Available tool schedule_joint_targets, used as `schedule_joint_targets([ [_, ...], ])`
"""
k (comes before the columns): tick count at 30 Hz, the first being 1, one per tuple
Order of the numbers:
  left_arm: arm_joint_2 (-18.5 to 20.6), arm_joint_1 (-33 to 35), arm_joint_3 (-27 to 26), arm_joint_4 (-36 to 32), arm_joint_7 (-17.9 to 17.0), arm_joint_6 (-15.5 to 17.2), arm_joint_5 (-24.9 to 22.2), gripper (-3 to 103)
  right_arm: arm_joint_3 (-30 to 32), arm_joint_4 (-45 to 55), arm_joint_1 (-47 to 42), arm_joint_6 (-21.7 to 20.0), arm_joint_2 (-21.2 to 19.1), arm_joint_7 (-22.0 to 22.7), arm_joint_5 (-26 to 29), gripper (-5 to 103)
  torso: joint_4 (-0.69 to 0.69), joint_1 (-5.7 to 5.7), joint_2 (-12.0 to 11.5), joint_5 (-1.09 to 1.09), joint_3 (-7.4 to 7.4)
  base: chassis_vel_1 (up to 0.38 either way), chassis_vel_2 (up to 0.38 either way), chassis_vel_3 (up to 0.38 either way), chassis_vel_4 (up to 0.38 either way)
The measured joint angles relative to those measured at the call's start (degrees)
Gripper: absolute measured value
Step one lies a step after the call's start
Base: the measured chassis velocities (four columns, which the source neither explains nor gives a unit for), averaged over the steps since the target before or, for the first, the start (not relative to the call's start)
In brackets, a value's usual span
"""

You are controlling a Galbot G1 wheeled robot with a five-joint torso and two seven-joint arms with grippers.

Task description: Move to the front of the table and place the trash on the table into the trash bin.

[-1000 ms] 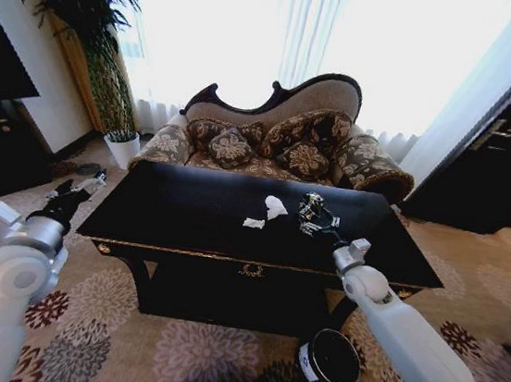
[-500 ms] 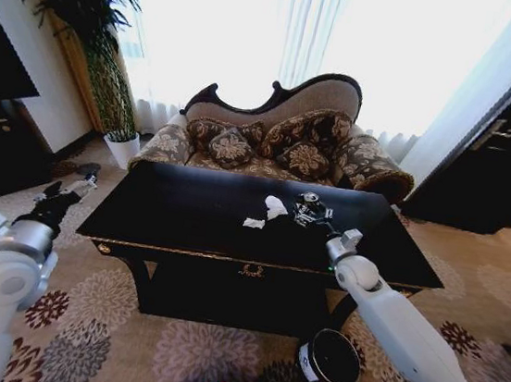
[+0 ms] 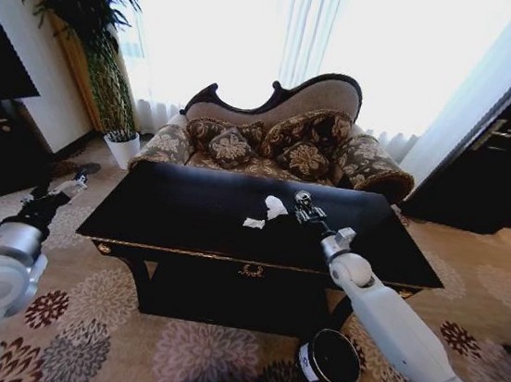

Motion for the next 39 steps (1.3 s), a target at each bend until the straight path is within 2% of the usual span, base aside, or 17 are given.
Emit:
schedule_joint_targets([
  [7, -0.4, 0.4, -0.5, -0.7, -0.1, 0.0, 0.0, 100, 3.3, 2.8, -4.6, 0.6, -0.8, -1.5, 2.3, 1, -0.01, 0.0, 0.0, 0.01, -0.01, 0.0, 0.0, 0.0, 0.0],
  [13, -0.5, 0.6, -1.2, -1.3, -0.1, -0.1, -0.1, 100, 7.0, 5.1, -8.3, 0.9, -1.3, -2.6, 3.6, 0, -0.01, 0.0, 0.0, 0.03, 0.0, 0.0, 0.0, 0.0, 0.0],
  [18, -0.8, 0.0, -1.4, -1.6, -0.2, -0.1, -0.7, 100, 15.2, 10.0, -15.3, 0.9, -2.8, -2.9, 5.8, 0, -0.01, 0.0, 0.0, 0.0, -0.01, 0.0, 0.0, 0.0, 0.0],
  [25, -1.6, -1.3, -0.5, -1.3, -0.2, -0.2, -0.9, 100, 23.6, 15.1, -24.0, 0.3, -3.2, -3.0, 5.8, 0, 0.01, 0.0, 0.0, -0.02, 0.0, 0.0, 0.0, 0.0, 0.0],
  [29, -1.6, -2.9, 0.1, -0.5, -0.2, -0.2, -1.5, 100, 28.5, 18.8, -30.4, -0.7, -2.1, -3.0, 5.1, 0, -0.04, 0.0, 0.0, 0.0, -0.01, 0.0, 0.0, 0.0, 0.0],
  [33, -1.6, -4.5, 0.8, 0.6, 0.0, -0.2, -1.9, 100, 31.9, 21.7, -34.2, 0.1, -0.9, -3.3, 6.2, 0, 0.0, 0.0, 0.0, 0.02, 0.0, 0.0, 0.0, 0.0, 0.0],
  [39, -2.1, -5.7, 2.1, 2.1, 1.4, -1.0, -1.8, 100, 39.1, 24.6, -40.7, 2.4, 1.8, -6.9, 6.8, 0, 0.0, 0.0, 0.0, 0.0, -0.01, 0.0, 0.0, 0.0, 0.0],
])
